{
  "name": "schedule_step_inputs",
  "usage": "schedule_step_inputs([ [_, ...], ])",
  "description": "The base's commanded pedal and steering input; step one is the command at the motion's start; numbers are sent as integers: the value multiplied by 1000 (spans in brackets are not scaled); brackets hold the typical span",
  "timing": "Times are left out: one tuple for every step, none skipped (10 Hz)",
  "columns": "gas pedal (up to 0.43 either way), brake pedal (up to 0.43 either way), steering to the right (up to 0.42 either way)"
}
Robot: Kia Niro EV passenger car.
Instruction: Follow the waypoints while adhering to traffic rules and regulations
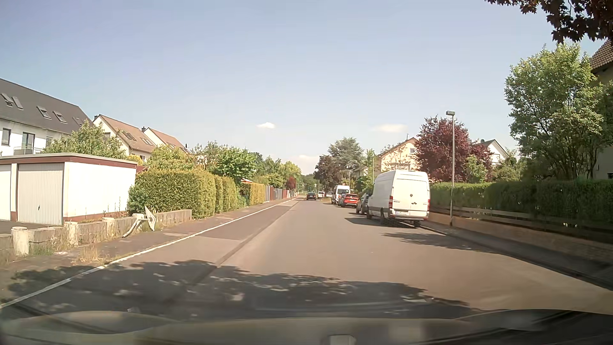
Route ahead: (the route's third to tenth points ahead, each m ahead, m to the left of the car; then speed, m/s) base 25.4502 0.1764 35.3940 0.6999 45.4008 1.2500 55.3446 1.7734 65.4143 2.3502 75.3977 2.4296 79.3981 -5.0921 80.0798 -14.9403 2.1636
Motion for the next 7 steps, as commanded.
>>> schedule_step_inputs([
  [0, 0, 24],
  [0, 0, 19],
  [28, 0, 18],
  [110, 0, 16],
  [118, 0, 13],
  [118, 0, 12],
  [118, 0, 11],
])
